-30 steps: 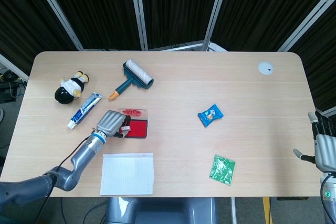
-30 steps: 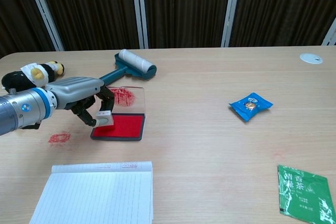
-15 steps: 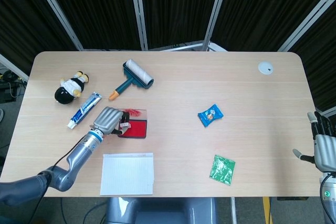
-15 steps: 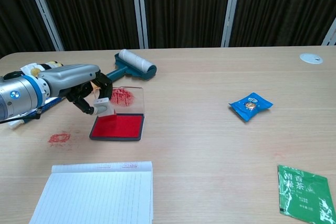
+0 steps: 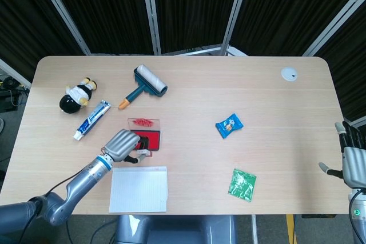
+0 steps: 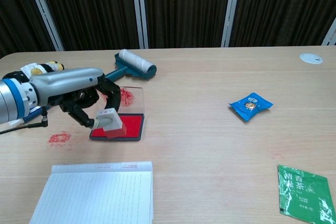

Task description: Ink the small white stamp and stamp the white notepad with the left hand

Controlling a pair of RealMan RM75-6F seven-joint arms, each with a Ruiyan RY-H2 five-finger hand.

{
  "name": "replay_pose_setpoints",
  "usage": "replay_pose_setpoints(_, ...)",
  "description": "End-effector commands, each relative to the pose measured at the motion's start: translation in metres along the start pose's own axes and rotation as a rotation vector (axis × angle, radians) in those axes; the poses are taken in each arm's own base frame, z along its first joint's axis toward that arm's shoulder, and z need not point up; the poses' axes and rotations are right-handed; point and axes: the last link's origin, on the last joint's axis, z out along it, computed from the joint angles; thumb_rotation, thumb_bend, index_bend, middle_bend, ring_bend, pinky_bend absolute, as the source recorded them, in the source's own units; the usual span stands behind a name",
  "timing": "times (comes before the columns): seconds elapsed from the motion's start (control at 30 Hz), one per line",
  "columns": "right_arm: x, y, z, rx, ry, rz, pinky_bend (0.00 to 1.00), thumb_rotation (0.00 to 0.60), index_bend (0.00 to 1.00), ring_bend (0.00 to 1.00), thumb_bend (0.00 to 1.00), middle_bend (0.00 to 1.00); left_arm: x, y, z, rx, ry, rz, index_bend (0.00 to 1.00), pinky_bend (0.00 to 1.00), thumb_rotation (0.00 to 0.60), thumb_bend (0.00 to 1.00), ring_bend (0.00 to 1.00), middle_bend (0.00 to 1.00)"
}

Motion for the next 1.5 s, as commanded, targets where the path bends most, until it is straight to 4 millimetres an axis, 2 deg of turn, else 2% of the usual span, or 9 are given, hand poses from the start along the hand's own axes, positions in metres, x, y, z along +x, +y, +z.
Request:
replay_pose_setpoints(0.03, 0.000, 0.000, 0.000, -0.001, 0.002, 0.000, 0.00, 0.600, 0.00, 0.00, 0.00, 0.00, -0.017, 0.013, -0.013, -0.007, -0.051, 0.025, 0.62, 0.80, 0.600, 0.40, 0.84, 0.57)
replay_pose_setpoints(0.3, 0.002, 0.004, -0.001, -0.009, 0.005, 0.004, 0.00, 0.600, 0.00, 0.00, 0.00, 0.00, -0.043, 0.035, -0.012, -0.028, -0.081, 0.053, 0.62, 0.80, 0.600, 0.40, 0.84, 0.57)
replay_pose_setpoints(0.6, 0.002, 0.007, 0.000, -0.017, 0.003, 0.008, 0.00, 0.600, 0.00, 0.00, 0.00, 0.00, -0.057, 0.048, -0.006, -0.046, -0.090, 0.081, 0.62, 0.80, 0.600, 0.40, 0.84, 0.58)
replay_pose_setpoints(1.5, 0.002, 0.008, 0.001, -0.019, 0.005, 0.004, 0.00, 0.600, 0.00, 0.00, 0.00, 0.00, -0.075, 0.041, 0.002, -0.023, -0.118, 0.125, 0.63, 0.80, 0.600, 0.41, 0.84, 0.58)
